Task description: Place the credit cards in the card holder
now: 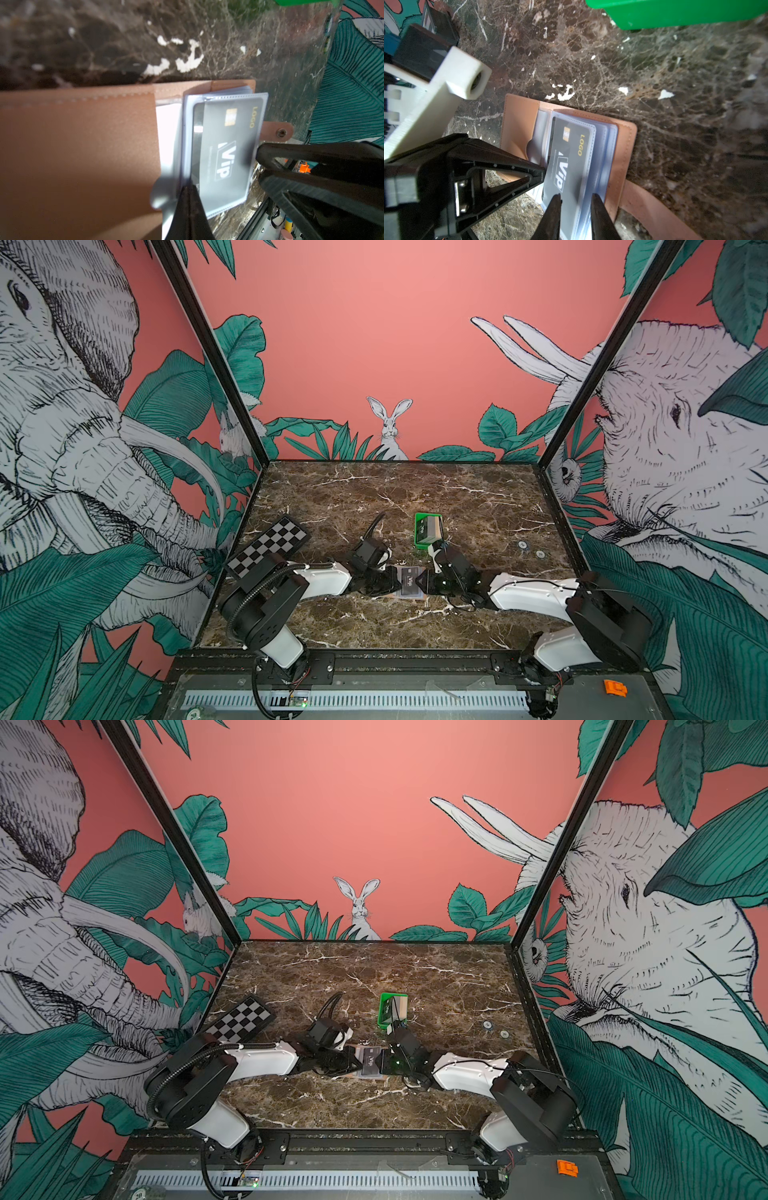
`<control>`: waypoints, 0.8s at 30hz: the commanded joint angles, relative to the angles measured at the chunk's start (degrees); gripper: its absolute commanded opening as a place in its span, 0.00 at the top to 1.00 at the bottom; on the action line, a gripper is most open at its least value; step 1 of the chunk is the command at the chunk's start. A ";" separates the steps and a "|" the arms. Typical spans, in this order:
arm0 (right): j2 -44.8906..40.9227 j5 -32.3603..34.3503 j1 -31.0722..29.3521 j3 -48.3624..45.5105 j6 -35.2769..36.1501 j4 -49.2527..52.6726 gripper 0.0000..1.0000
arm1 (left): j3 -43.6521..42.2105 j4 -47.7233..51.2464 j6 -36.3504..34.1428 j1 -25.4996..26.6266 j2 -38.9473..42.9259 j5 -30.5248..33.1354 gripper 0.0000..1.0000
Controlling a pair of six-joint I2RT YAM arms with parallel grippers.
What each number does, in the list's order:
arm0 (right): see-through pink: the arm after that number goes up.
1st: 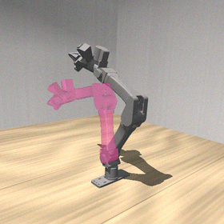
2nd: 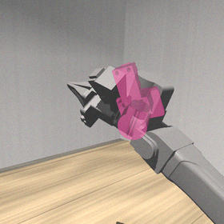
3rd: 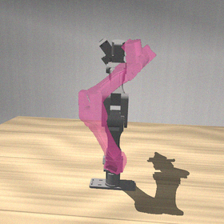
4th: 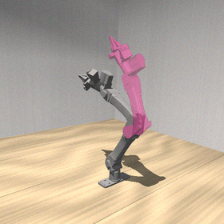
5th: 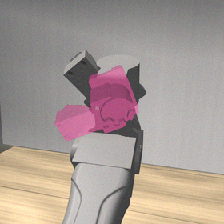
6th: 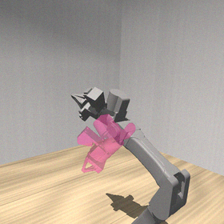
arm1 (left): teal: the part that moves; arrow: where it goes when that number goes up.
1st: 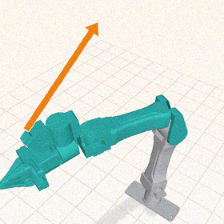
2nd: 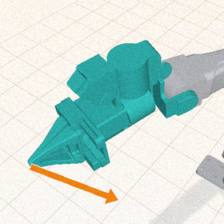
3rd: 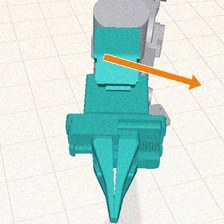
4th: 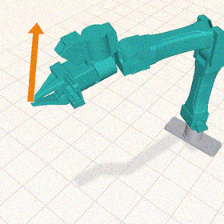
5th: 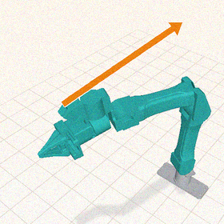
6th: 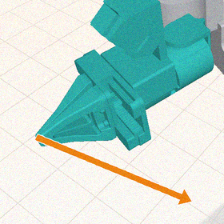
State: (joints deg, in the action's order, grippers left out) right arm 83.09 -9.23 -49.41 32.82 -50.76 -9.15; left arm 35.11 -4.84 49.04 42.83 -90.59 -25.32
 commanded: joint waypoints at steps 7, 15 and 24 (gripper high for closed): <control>0.90 -0.93 -0.43 -0.65 0.66 -2.62 0.75 | -0.38 4.15 -0.35 0.61 -1.79 2.82 0.96; 1.59 -0.04 -0.51 -0.29 0.00 -1.67 0.75 | -0.75 3.60 0.01 0.69 -1.79 2.73 0.96; 1.89 -1.96 -0.68 0.00 0.81 -3.39 0.76 | -1.09 2.79 0.27 0.72 -1.61 2.48 0.96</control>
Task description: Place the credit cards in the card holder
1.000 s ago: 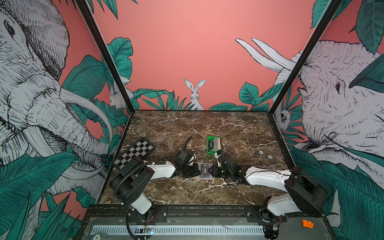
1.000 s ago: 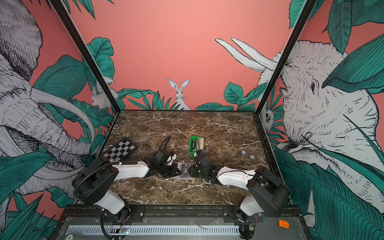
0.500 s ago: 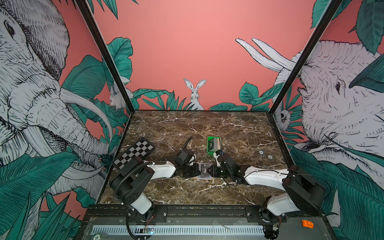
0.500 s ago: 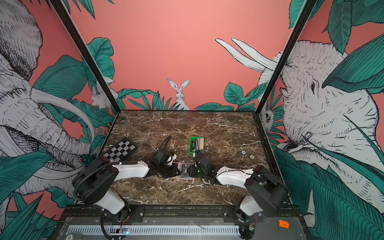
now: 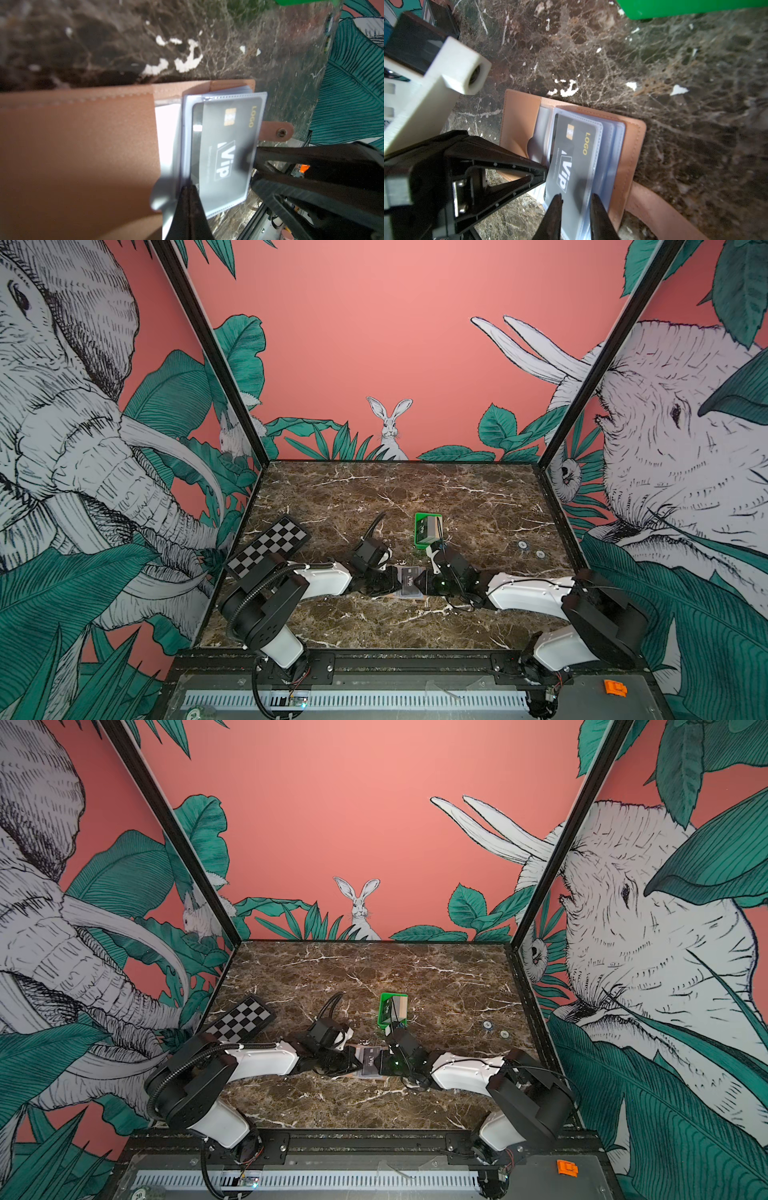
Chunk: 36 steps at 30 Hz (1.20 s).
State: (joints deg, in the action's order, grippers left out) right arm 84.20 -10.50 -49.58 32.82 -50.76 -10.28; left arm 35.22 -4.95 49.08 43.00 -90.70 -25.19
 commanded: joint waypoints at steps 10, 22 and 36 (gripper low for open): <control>0.79 -0.93 -1.21 0.30 1.15 -3.65 0.77 | -1.38 2.45 0.59 0.59 0.11 1.16 0.95; 0.89 3.79 -3.96 6.72 1.70 5.27 0.73 | -1.80 5.27 0.11 -1.17 10.71 2.03 0.84; 9.41 8.80 -10.02 22.56 2.53 14.77 0.63 | -9.12 13.68 -3.67 -15.76 34.42 -4.88 0.72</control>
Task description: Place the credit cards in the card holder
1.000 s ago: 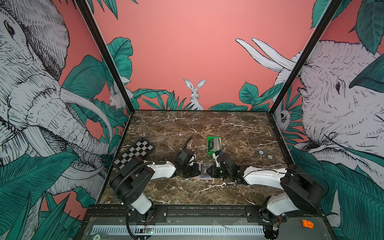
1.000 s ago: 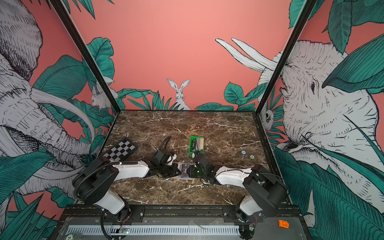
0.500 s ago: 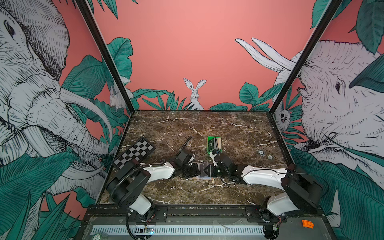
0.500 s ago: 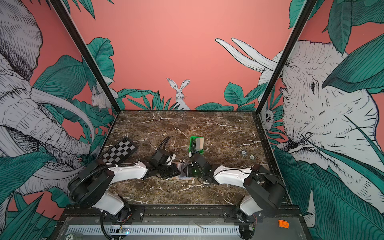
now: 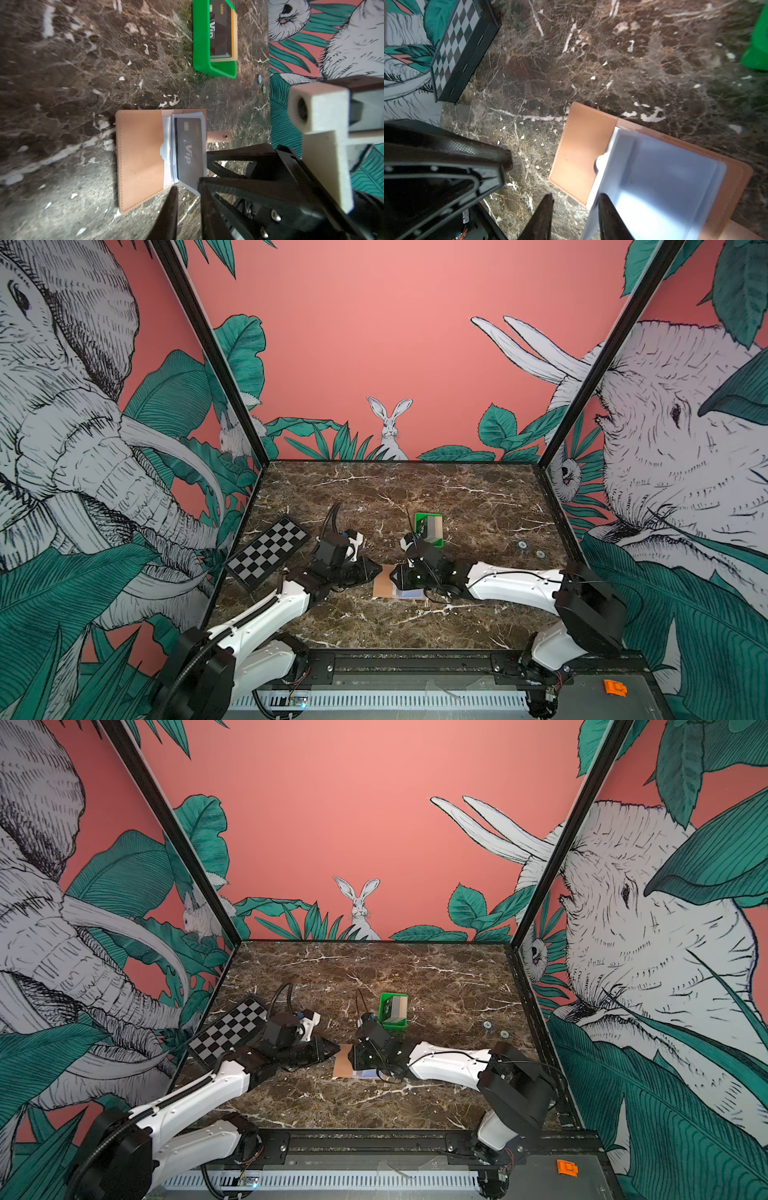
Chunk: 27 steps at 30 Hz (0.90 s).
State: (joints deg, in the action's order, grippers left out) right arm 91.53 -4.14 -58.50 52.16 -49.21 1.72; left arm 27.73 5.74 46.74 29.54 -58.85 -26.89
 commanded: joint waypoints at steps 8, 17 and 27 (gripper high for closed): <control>3.07 8.48 -2.06 6.38 0.76 2.65 0.58 | -1.90 2.94 -5.75 -6.23 8.37 -8.94 0.72; 1.64 15.06 -1.73 8.92 4.17 5.02 0.51 | -2.02 4.99 -10.63 -6.25 13.89 -8.08 0.71; -5.33 13.92 2.90 3.88 8.59 5.43 0.34 | -2.05 -2.47 -7.98 -6.00 8.94 -9.99 0.69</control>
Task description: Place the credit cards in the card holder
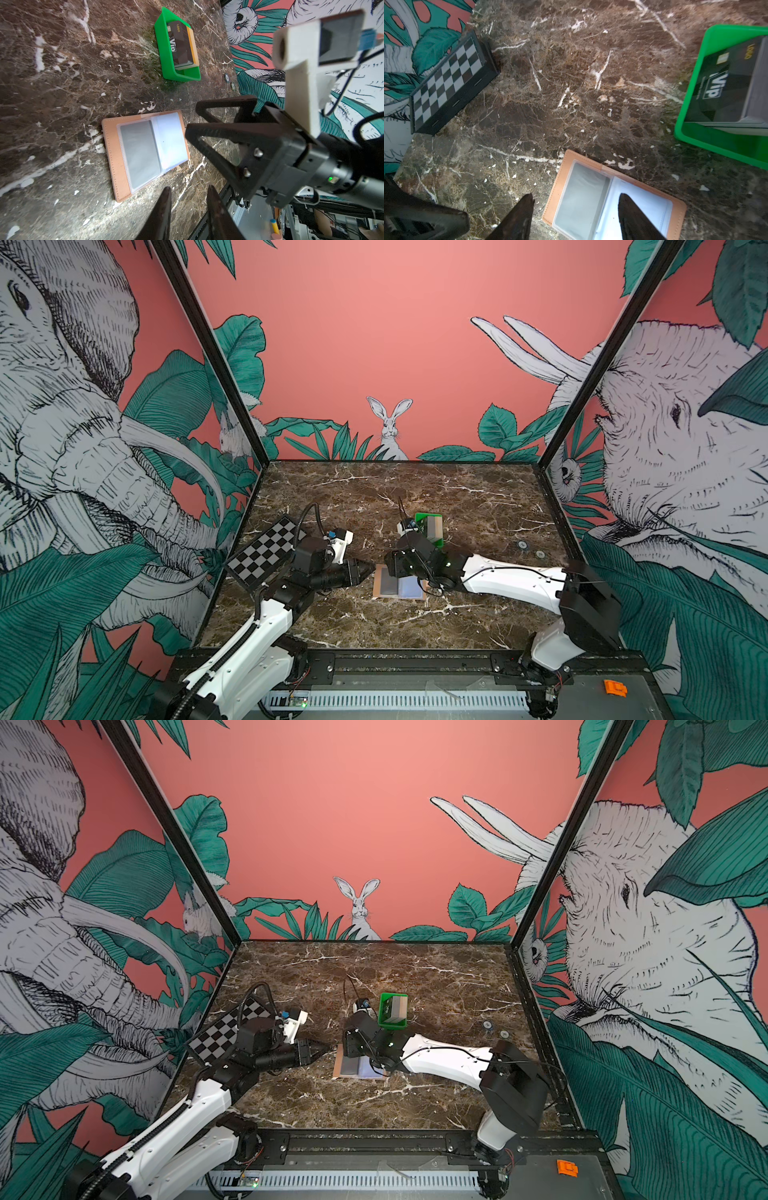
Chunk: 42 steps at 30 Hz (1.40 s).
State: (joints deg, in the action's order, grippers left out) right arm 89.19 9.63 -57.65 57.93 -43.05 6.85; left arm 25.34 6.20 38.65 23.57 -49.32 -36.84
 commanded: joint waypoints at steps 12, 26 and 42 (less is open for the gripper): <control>-11.26 -10.82 14.27 -10.70 9.24 -2.50 0.29 | 10.42 -3.54 -1.08 8.10 -12.43 12.38 0.69; -17.39 -3.33 16.60 -14.25 13.79 -1.44 0.13 | 18.43 -5.06 -2.63 11.84 -24.61 13.55 0.67; -19.08 -1.50 16.62 -15.85 8.29 -3.88 0.12 | 22.88 -1.68 -7.80 11.84 -27.80 13.17 0.68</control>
State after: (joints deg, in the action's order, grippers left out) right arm 69.30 7.09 -40.86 40.77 -33.32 4.54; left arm 46.87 3.60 33.34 35.22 -77.34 -23.92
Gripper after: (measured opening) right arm 0.885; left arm 0.321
